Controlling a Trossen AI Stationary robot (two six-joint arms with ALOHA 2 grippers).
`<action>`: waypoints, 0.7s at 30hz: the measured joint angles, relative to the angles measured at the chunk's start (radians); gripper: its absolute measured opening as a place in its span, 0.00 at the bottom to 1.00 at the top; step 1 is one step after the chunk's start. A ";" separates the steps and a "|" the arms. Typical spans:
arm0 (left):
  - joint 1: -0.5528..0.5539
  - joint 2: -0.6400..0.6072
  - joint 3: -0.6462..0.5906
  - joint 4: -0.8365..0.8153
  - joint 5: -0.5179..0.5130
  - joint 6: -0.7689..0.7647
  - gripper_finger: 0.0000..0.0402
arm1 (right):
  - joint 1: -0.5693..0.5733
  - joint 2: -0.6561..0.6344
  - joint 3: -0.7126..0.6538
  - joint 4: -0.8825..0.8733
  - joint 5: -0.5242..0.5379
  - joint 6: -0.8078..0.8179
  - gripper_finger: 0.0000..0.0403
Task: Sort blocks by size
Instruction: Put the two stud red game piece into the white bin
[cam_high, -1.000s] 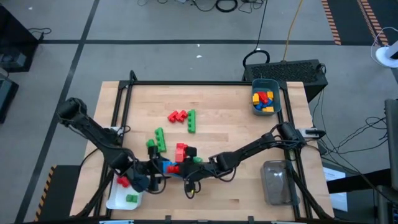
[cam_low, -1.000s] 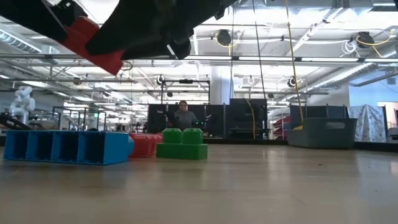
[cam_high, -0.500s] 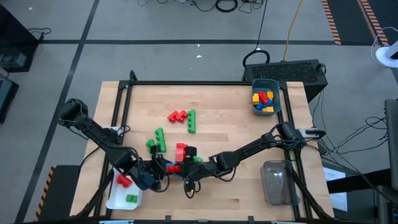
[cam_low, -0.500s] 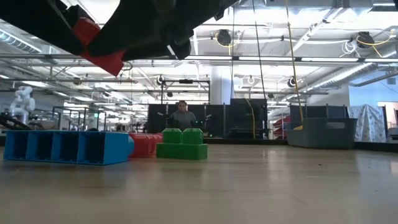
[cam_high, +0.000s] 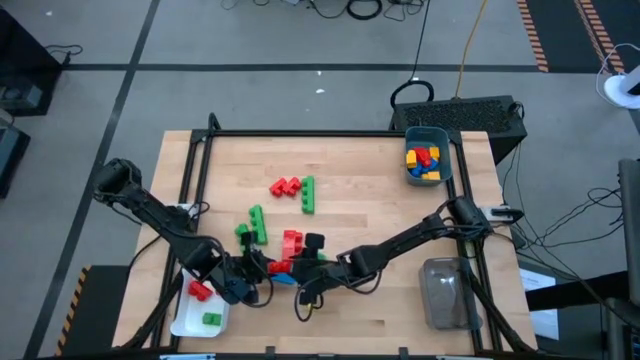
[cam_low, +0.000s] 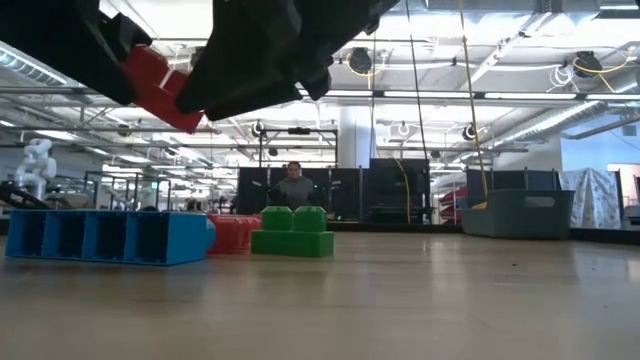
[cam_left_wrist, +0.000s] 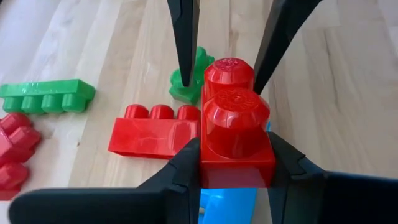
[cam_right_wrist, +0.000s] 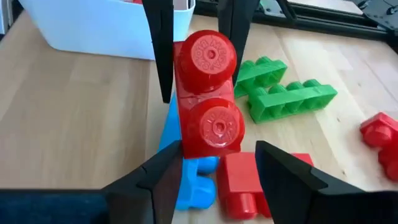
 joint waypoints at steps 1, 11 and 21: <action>0.000 0.000 0.000 0.000 0.002 0.000 0.23 | 0.001 0.000 0.000 -0.005 0.003 0.003 0.47; -0.020 -0.069 0.000 -0.082 0.021 -0.036 0.22 | 0.002 0.000 0.000 -0.310 0.116 0.261 0.47; -0.102 -0.202 0.001 -0.218 0.101 -0.190 0.22 | 0.022 0.000 -0.001 -0.451 0.133 0.446 0.47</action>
